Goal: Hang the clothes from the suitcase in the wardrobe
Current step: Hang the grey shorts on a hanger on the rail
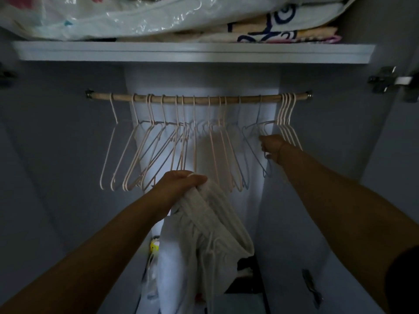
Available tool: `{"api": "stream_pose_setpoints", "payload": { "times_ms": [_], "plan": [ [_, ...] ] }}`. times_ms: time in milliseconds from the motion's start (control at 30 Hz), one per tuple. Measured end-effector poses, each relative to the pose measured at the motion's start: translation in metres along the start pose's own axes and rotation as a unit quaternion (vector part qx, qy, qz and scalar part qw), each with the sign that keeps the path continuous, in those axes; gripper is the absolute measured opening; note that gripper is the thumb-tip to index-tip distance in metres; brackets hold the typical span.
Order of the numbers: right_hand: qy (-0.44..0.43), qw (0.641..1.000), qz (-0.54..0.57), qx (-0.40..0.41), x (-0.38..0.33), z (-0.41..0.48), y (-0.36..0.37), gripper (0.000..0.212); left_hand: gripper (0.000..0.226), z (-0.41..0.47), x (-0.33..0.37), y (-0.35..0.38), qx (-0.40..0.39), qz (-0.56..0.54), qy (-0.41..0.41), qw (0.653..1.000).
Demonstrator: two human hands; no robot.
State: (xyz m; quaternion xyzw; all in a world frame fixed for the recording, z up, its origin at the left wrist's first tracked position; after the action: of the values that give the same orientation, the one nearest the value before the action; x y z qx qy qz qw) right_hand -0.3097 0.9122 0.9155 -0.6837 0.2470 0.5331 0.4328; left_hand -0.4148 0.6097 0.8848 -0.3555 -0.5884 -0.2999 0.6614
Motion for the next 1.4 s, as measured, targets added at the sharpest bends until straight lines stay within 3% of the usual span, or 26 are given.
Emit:
{"api": "stream_pose_setpoints", "payload": {
  "times_ms": [67, 167, 233, 333, 467, 600, 933, 1133, 1400],
  "plan": [
    [0.011, 0.999, 0.038, -0.009, 0.0, 0.005, 0.003, 0.042, 0.027, 0.002, -0.002, 0.0, 0.005, -0.003, -0.002, 1.0],
    [0.034, 0.99, 0.14, 0.002, 0.001, 0.014, 0.007, 0.018, 0.027, 0.002, -0.003, 0.0, 0.003, -0.018, -0.001, 1.0],
    [0.044, 0.978, 0.204, 0.017, 0.003, 0.022, 0.01, 0.025, 0.027, 0.001, -0.003, 0.001, 0.009, -0.025, -0.001, 1.0],
    [0.006, 0.982, 0.186, 0.024, 0.004, 0.033, 0.008, 0.037, 0.028, 0.002, -0.001, 0.004, 0.012, -0.024, -0.001, 1.0],
    [-0.048, 0.983, 0.176, 0.023, 0.002, 0.035, 0.001, 0.022, 0.028, 0.004, -0.003, 0.009, 0.014, -0.015, -0.008, 1.0],
    [-0.08, 0.979, 0.187, 0.029, -0.002, 0.025, -0.009, 0.035, 0.025, 0.003, -0.005, 0.017, 0.016, -0.004, -0.014, 1.0],
    [-0.121, 0.953, 0.276, 0.027, 0.056, -0.077, -0.02, 0.028, 0.026, -0.009, -0.003, 0.03, 0.029, -0.045, -0.023, 0.998],
    [-0.184, 0.954, 0.232, 0.043, 0.084, -0.137, -0.032, 0.017, 0.027, -0.018, -0.003, 0.041, 0.021, -0.051, -0.024, 0.998],
    [-0.187, 0.959, 0.198, 0.081, 0.086, -0.178, -0.052, 0.038, 0.027, -0.031, 0.0, 0.059, -0.002, -0.046, -0.027, 0.999]
  ]
}}
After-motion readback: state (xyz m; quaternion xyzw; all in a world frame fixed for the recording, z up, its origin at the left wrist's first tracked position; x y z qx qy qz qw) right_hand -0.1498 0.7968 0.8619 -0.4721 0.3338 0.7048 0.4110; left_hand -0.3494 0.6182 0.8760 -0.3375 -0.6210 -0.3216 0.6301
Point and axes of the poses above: each hand's wrist, its own z-axis towards the middle knuckle, its own y-axis out of the palm, x = y × z, the point moved 2 cm from there along z, towards the middle knuckle, and after that the axes turned 7 degrees about -z, right-handed, at the moved point
